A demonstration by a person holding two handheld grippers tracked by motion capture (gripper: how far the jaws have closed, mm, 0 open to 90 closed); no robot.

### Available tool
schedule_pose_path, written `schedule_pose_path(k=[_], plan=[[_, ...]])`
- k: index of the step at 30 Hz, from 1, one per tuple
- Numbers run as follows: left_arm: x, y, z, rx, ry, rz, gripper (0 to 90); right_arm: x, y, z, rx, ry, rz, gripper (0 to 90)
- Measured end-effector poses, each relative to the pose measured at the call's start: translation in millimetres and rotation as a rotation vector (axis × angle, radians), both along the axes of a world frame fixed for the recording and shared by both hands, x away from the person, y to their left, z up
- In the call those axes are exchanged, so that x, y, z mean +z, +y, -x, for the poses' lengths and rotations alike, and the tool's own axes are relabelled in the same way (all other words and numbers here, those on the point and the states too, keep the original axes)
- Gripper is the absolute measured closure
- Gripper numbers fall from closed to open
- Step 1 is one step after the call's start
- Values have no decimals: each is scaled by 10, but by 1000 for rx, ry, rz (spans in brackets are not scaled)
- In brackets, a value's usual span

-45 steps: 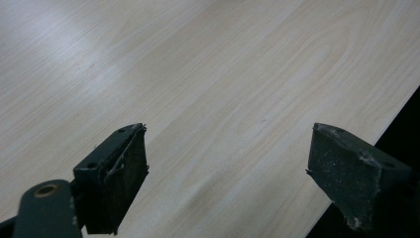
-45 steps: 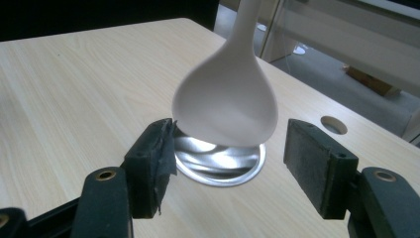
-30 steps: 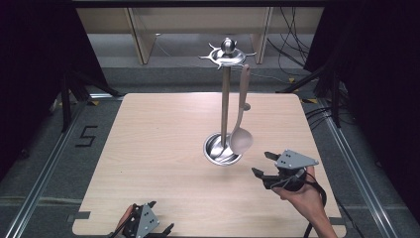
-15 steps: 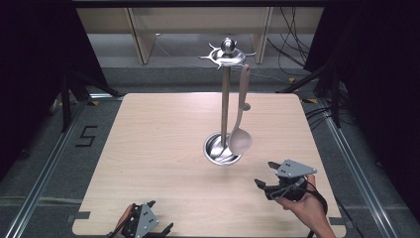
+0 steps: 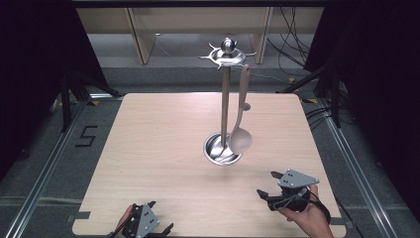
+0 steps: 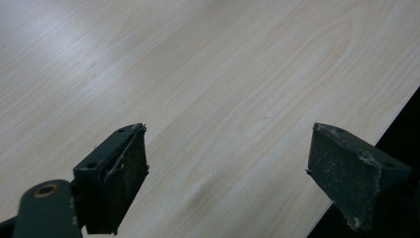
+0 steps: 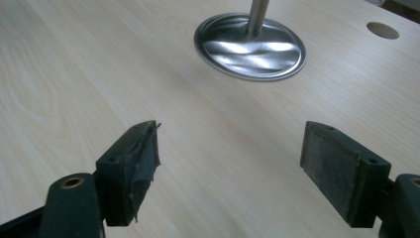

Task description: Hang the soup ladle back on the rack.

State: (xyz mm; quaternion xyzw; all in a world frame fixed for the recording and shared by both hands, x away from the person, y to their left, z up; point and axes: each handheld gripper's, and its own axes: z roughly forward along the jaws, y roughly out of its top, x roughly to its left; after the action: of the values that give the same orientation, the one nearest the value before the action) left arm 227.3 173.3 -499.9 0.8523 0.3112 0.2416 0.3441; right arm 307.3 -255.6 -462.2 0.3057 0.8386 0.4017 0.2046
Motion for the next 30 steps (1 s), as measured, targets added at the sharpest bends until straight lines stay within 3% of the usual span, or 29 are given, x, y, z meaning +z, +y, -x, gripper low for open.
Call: schedule_pose_path(k=[4, 5, 6, 7, 8, 9, 11, 13, 15, 16, 17, 19, 22, 23, 25, 27, 28, 30], plan=[[-12, 0, -7, 1, -7, -10, 147, -51, -44, 73, -14, 5, 21, 206], [-19, 3, -15, 5, -7, -13, 147, -70, -53, 98, -27, 30, 19, 192], [-20, 4, -10, 13, -3, 10, 147, -90, -73, 112, -38, 24, 23, 186], [-22, 16, -23, 17, -7, -12, 147, -115, -93, 126, -44, 24, 30, 188], [-18, 23, -20, 13, -1, 4, 147, -141, -107, 148, -52, 45, 29, 189], [2, 47, -25, 1, 7, -31, 147, -163, -129, 159, -50, 42, 41, 189], [3, 50, -26, 4, 7, -27, 147, -205, -162, 188, -57, 58, 47, 194], [1, 48, -25, 2, 8, -28, 147, -216, -200, 217, -77, 27, 38, 215], [-5, 43, -24, -1, 9, -28, 147, -206, -226, 241, -87, 32, 18, 213], [-26, 24, -27, 18, -5, -11, 147, -208, -236, 245, -87, 23, 19, 213], [-27, 20, -25, 22, -6, -7, 147, -211, -234, 258, -88, 45, 10, 213], [-5, 34, -19, -1, 8, -29, 147, -222, -238, 271, -90, 41, 15, 213], [-3, 39, -19, -1, 7, -29, 147, -249, -229, 278, -75, 38, 29, 214], [-19, 21, -14, 22, -1, 6, 147, -257, -221, 280, -74, 43, 27, 214], [5, 47, -19, -5, 14, -34, 147, -268, -205, 278, -69, 42, 33, 215], [-1, 43, -20, -2, 8, -29, 147, -271, -204, 277, -66, 43, 33, 215], [-19, 21, -13, 20, -1, 9, 147, -274, -205, 276, -66, 43, 34, 214], [-15, 26, -16, 14, 2, -2, 147, -280, -208, 271, -67, 40, 39, 215]])
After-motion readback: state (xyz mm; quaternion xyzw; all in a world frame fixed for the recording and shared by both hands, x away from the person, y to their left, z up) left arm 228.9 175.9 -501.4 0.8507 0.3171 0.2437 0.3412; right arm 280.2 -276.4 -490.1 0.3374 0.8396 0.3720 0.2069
